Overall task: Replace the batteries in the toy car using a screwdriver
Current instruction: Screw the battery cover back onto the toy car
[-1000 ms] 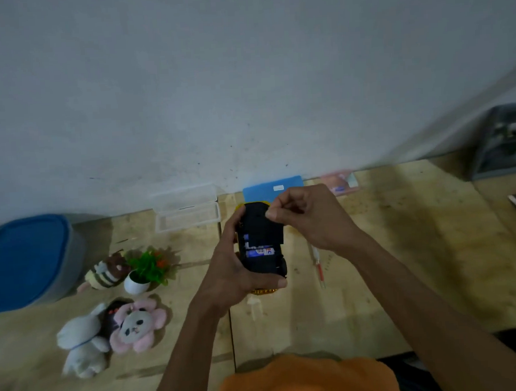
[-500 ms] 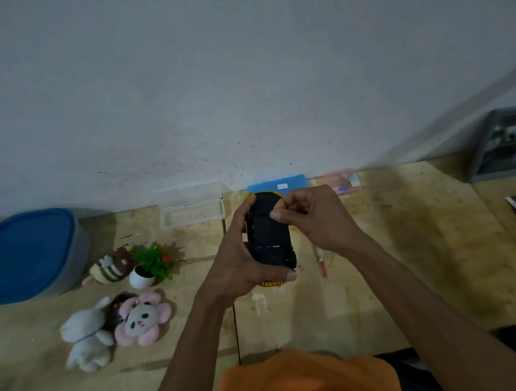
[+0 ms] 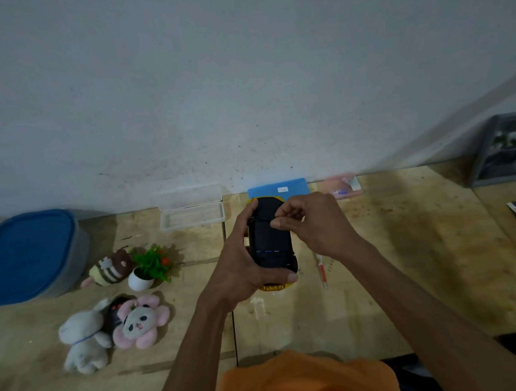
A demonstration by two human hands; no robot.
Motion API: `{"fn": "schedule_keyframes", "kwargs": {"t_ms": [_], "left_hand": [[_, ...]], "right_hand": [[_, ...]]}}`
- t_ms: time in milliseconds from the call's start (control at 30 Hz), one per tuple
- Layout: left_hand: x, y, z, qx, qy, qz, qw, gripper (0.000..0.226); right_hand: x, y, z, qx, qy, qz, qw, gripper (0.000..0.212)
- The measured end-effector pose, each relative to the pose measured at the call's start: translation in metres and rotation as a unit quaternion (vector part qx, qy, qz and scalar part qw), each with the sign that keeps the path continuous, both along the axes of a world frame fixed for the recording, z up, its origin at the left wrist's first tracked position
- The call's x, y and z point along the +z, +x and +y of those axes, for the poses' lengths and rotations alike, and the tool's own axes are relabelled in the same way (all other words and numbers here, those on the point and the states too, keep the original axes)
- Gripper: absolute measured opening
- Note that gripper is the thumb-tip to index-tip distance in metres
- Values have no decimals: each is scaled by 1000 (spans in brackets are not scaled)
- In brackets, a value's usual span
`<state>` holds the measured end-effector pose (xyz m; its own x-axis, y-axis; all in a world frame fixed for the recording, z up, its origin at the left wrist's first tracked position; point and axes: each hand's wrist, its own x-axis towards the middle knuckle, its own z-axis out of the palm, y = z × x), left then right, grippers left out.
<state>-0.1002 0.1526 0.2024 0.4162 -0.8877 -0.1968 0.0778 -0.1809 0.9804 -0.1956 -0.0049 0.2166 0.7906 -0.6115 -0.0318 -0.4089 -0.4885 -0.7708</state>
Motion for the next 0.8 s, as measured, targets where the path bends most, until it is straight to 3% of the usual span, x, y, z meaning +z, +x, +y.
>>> {"fn": "schedule_keyframes", "kwargs": {"t_ms": [333,500,800], "left_hand": [[-2,1,0,-8,4,10,1000,128],[-2,3,1,-2,6,25,1000,128],[0,-1,2,10,-5,31,999,126]], "right_hand": [[0,-5,-10,91,-46,-28,994,17],[2,-4,-9,160,-75,16,984,26],[13,1,-8,154,-87,56,983,19]]}}
